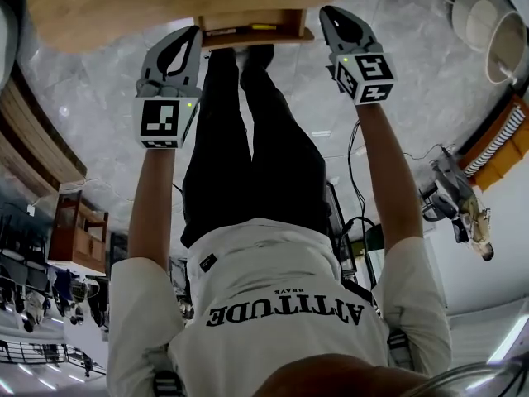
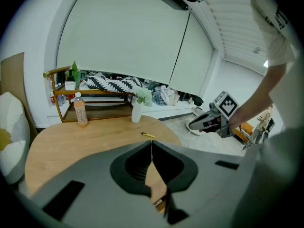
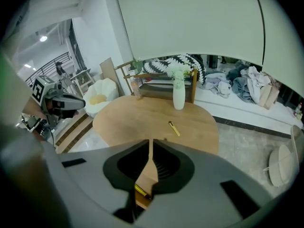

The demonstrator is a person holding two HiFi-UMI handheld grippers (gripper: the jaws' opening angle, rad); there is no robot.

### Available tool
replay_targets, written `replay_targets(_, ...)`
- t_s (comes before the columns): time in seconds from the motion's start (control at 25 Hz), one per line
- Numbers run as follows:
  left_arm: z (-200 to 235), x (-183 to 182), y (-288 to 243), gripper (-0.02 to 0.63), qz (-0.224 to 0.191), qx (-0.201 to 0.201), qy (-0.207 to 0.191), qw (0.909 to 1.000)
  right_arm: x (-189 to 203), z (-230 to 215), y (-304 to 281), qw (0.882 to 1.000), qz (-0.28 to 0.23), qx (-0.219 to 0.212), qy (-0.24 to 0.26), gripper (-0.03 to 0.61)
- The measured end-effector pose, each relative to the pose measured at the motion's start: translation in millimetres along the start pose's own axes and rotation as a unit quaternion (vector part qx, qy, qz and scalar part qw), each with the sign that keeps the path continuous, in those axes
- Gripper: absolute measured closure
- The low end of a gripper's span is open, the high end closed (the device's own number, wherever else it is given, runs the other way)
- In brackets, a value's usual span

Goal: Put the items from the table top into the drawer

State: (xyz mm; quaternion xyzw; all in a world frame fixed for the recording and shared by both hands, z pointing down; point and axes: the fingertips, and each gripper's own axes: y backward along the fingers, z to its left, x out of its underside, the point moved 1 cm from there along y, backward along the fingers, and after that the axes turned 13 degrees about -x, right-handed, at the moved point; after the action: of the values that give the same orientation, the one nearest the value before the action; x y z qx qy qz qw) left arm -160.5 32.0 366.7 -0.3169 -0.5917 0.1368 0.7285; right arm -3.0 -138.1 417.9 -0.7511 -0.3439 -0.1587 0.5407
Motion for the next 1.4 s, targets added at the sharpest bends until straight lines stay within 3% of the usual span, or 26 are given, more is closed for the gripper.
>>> replay_targets(0.24, 14, 26, -15, 0.592, 0.004, -0.014, 0.014, 0.9998, 24, -19, -43, 1.000, 0.014, -0.003, -0.007, 0.509)
replay_targets(0.44, 35, 80, -11, 0.592, 0.009, -0.005, 0.003, 0.9999, 59, -3, -99, 1.000, 0.025, -0.001, -0.010, 0.509)
replay_targets(0.68, 16, 57, -52, 0.592, 0.012, 0.000, 0.010, 0.9999, 49, -55, -114, 0.999, 0.047, -0.002, -0.003, 0.488)
replay_targets(1.04, 25, 78, -78, 0.592, 0.018, 0.008, -0.007, 0.9998, 78, -78, -170, 0.995, 0.099, -0.013, -0.004, 0.425)
replay_targets(1.4, 34, 96, -85, 0.592, 0.031, 0.008, -0.002, 0.9995, 87, -104, -195, 0.992, 0.124, 0.020, -0.019, 0.454)
